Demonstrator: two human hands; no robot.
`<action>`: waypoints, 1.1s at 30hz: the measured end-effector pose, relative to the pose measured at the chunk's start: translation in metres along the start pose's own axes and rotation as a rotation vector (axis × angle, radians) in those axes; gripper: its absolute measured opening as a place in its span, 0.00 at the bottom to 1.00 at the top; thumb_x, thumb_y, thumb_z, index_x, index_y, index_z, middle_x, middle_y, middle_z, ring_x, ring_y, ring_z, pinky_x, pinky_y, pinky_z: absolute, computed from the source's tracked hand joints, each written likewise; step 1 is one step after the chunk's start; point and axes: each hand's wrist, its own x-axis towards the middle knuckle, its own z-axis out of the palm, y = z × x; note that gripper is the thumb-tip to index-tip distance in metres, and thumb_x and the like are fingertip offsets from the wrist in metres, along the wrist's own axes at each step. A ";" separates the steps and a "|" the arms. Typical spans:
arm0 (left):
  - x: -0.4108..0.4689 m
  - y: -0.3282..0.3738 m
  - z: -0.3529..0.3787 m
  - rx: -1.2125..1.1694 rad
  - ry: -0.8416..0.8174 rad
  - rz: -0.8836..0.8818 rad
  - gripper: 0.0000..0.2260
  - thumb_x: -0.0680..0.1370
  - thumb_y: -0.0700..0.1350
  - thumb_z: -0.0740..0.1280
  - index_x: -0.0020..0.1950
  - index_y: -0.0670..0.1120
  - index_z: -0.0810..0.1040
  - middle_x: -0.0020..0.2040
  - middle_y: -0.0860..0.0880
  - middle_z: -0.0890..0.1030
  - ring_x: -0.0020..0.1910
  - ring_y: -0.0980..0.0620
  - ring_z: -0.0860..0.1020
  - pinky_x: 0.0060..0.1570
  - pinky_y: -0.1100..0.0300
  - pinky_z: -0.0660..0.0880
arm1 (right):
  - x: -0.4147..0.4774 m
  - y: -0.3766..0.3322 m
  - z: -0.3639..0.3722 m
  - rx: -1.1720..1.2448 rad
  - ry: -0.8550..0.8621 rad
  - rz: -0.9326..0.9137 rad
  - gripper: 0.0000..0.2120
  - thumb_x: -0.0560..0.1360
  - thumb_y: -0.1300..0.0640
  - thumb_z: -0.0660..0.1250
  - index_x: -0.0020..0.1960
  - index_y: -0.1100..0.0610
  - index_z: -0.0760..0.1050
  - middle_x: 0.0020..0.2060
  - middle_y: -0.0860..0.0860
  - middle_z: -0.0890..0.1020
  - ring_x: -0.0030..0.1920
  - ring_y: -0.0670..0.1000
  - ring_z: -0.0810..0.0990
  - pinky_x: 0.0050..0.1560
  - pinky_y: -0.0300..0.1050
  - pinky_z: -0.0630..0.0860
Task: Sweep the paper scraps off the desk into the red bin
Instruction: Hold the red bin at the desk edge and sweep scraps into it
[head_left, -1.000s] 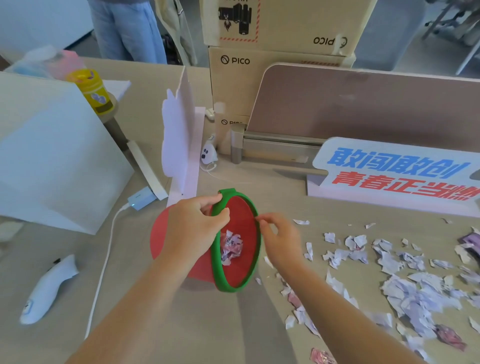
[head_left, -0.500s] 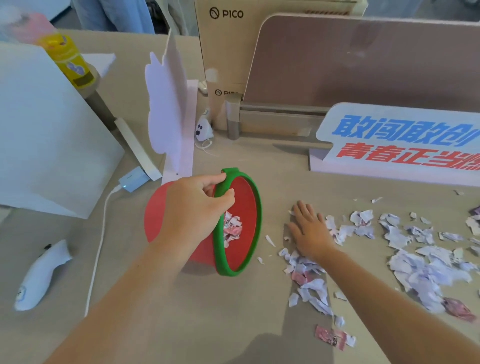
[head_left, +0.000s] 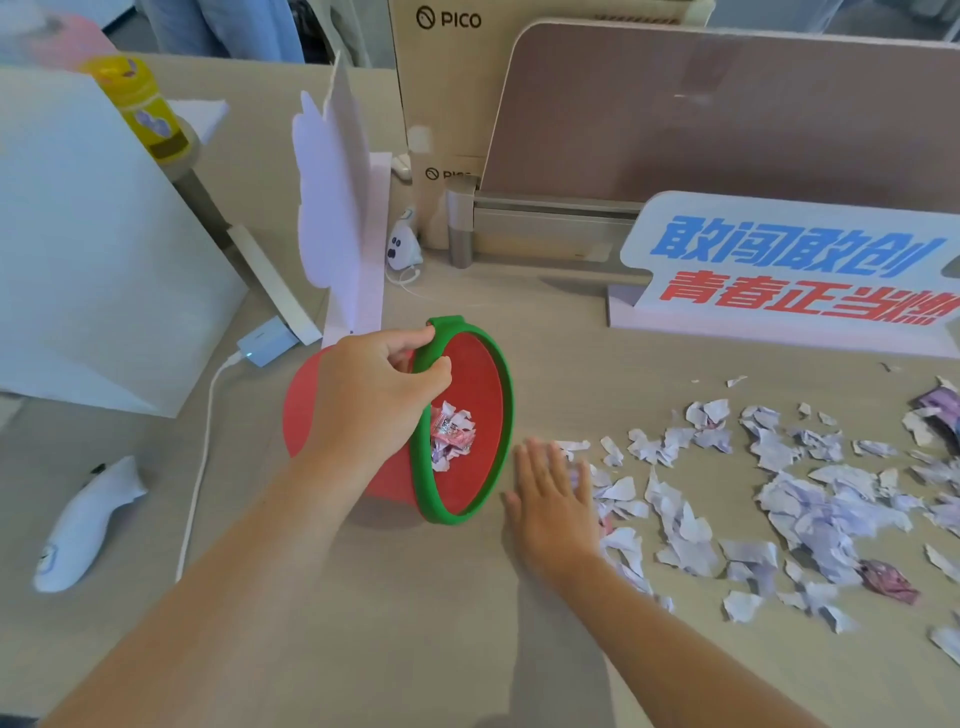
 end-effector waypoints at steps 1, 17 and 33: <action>-0.002 0.000 0.000 0.005 0.001 0.003 0.15 0.70 0.47 0.73 0.56 0.50 0.81 0.34 0.57 0.80 0.31 0.68 0.74 0.34 0.79 0.68 | -0.005 0.010 0.002 0.025 0.003 0.049 0.33 0.72 0.44 0.30 0.76 0.53 0.40 0.76 0.47 0.43 0.70 0.47 0.31 0.69 0.53 0.27; -0.016 0.001 0.016 0.043 -0.025 0.088 0.15 0.70 0.46 0.73 0.56 0.50 0.81 0.28 0.54 0.74 0.27 0.62 0.70 0.31 0.76 0.67 | -0.024 0.059 0.002 0.090 0.160 0.208 0.45 0.66 0.23 0.49 0.74 0.42 0.37 0.75 0.55 0.36 0.73 0.56 0.29 0.69 0.54 0.28; -0.010 0.002 0.023 0.027 0.029 0.048 0.14 0.70 0.46 0.73 0.55 0.50 0.81 0.28 0.53 0.74 0.27 0.61 0.71 0.32 0.76 0.67 | 0.028 0.073 -0.008 0.150 0.388 -0.298 0.12 0.74 0.52 0.58 0.38 0.57 0.75 0.31 0.51 0.77 0.30 0.54 0.75 0.27 0.43 0.72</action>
